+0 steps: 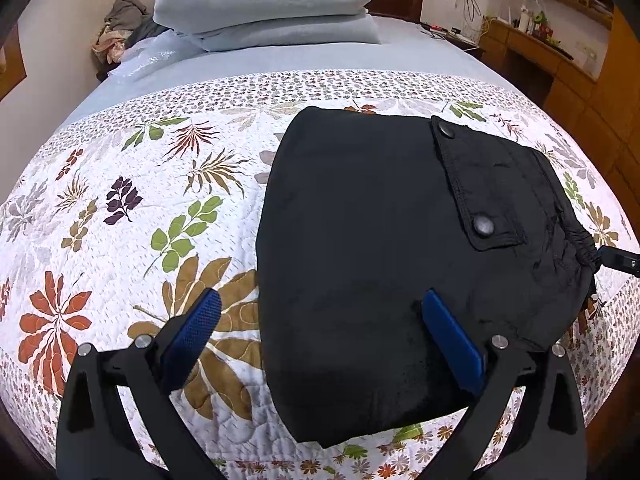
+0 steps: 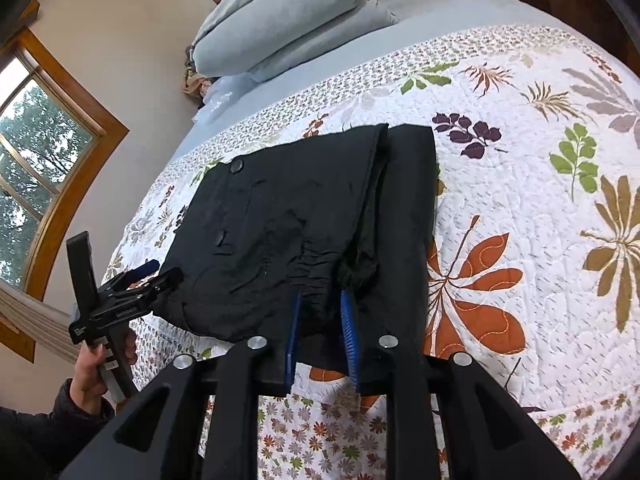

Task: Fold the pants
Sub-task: 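Release the pants and lift both grippers away from the stack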

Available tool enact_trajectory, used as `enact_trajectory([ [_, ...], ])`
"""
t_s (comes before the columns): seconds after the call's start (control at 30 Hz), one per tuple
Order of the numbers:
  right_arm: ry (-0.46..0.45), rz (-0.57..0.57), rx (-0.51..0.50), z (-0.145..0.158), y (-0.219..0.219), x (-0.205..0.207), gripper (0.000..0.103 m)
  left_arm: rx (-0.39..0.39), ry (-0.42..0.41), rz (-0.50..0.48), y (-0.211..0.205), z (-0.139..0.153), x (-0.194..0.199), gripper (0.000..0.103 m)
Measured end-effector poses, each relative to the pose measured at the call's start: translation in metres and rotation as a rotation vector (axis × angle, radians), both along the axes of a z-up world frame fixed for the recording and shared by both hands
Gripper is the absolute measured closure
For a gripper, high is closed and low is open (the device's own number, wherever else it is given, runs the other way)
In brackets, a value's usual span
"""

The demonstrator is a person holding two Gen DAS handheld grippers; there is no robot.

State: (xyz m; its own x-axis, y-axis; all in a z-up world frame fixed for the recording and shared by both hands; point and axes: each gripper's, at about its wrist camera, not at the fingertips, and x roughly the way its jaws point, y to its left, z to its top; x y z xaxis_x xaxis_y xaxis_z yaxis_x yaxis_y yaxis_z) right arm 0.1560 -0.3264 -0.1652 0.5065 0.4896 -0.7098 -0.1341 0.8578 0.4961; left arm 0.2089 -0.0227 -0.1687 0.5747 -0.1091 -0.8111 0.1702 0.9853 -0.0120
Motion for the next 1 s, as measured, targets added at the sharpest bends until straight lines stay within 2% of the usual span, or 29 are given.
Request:
enact_trajectory([
  [0.07, 0.0, 0.0, -0.021, 0.0, 0.002, 0.002, 0.079, -0.003, 0.0, 0.003, 0.001, 0.0, 0.0, 0.003],
  [0.13, 0.011, 0.001, -0.031, -0.002, 0.005, 0.005, 0.067, -0.003, 0.002, 0.006, 0.001, -0.001, 0.0, 0.003],
  [0.27, 0.034, 0.016, -0.053, -0.01, 0.01, 0.013, 0.067, 0.008, -0.009, 0.006, 0.001, 0.0, -0.001, 0.003],
  [0.33, 0.043, 0.016, -0.032, -0.013, 0.009, 0.014, 0.072, 0.009, -0.011, 0.006, 0.001, 0.0, -0.002, 0.003],
  [0.57, 0.045, 0.015, -0.049, -0.015, 0.007, 0.01, 0.073, -0.008, 0.003, 0.018, 0.003, 0.001, -0.002, 0.003],
  [0.8, 0.037, 0.007, -0.038, -0.009, 0.008, 0.008, 0.073, 0.009, 0.006, 0.018, 0.002, 0.005, -0.005, 0.003],
  [0.87, 0.024, -0.011, -0.045, -0.002, 0.007, 0.005, 0.068, 0.004, 0.007, 0.02, 0.004, 0.007, -0.006, 0.003],
  [0.9, 0.01, -0.021, -0.049, 0.003, 0.006, 0.001, 0.062, -0.001, 0.005, 0.021, 0.005, 0.009, -0.008, 0.003],
  [1.0, -0.027, -0.053, -0.122, 0.02, 0.008, -0.011, 0.056, -0.019, -0.008, 0.034, 0.011, 0.015, -0.013, 0.003],
])
